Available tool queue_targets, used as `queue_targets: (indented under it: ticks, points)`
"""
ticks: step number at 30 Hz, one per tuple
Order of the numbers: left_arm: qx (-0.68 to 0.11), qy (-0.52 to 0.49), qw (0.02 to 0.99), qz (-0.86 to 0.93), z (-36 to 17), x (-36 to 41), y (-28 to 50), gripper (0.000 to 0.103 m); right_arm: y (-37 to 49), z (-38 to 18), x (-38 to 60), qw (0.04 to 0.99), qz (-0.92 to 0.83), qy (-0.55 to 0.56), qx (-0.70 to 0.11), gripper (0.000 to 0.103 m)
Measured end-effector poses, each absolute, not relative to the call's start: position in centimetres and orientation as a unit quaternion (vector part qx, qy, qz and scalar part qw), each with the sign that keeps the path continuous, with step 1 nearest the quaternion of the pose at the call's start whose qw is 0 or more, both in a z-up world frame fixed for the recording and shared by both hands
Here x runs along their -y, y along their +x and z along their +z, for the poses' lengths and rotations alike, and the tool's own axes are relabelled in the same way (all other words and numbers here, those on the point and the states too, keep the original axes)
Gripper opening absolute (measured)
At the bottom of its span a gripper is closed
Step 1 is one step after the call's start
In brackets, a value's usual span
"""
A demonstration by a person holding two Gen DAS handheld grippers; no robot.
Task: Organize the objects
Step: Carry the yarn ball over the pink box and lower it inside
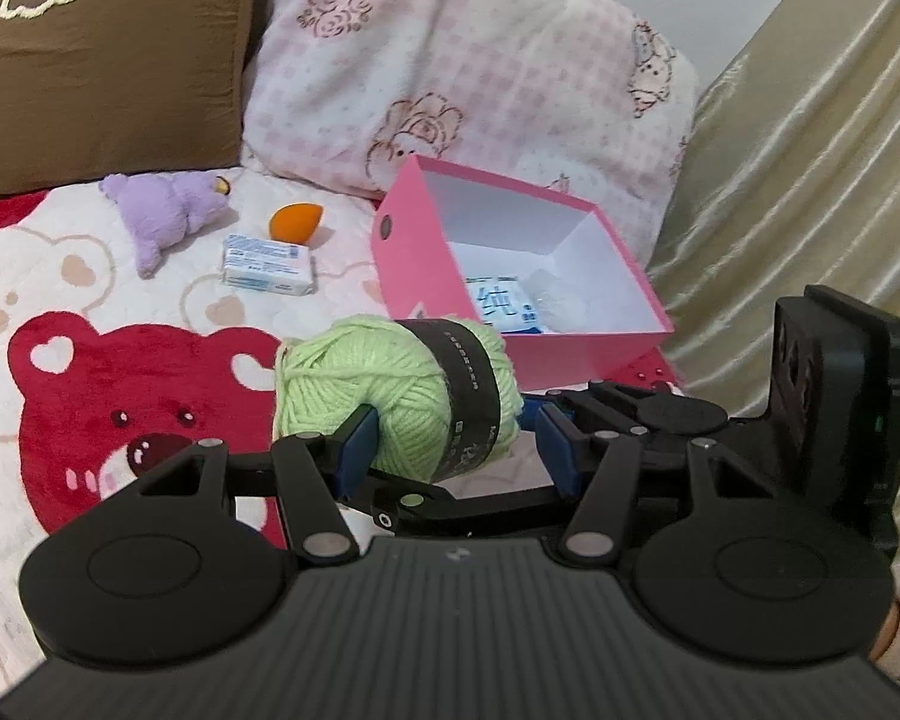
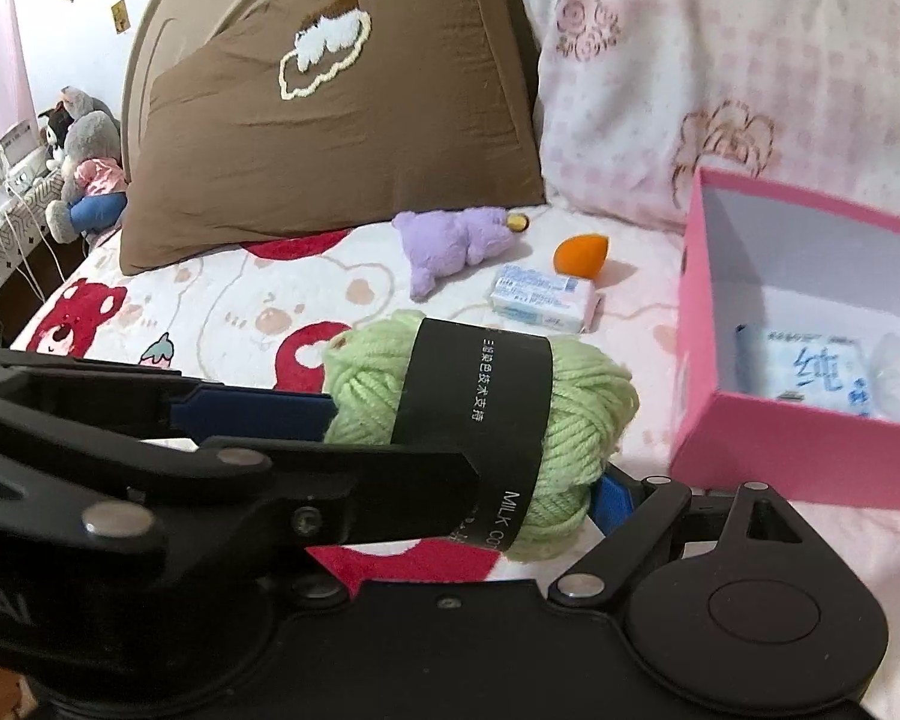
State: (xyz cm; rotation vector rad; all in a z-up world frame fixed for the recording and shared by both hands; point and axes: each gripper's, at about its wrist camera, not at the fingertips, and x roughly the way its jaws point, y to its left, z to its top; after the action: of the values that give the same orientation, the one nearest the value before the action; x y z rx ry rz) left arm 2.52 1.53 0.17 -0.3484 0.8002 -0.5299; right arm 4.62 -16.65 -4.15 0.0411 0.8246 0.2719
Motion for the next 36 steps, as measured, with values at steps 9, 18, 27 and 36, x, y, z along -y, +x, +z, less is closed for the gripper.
queue_targets:
  ticks: [9, 18, 27, 36]
  points:
    - [-0.376, -0.163, 0.87, -0.274, 3.2, 0.4, 0.9, 0.055, 2.3, -1.0, 17.9, 0.912, 0.118, -0.008, -0.392, 0.091]
    - [-0.376, -0.147, 0.869, -0.287, 5.7, 2.9, 0.4, 0.056, 0.9, 1.2, 19.9, 0.914, 0.114, -0.017, -0.39, 0.091]
    - [-0.373, -0.14, 0.87, -0.29, 7.6, 6.1, 1.4, 0.058, 0.3, 3.3, 22.4, 0.921, 0.107, -0.031, -0.374, 0.091]
    - [-0.371, -0.146, 0.867, -0.299, 8.5, 9.1, 3.7, 0.058, 0.8, 4.6, 25.8, 0.93, 0.096, -0.038, -0.354, 0.091]
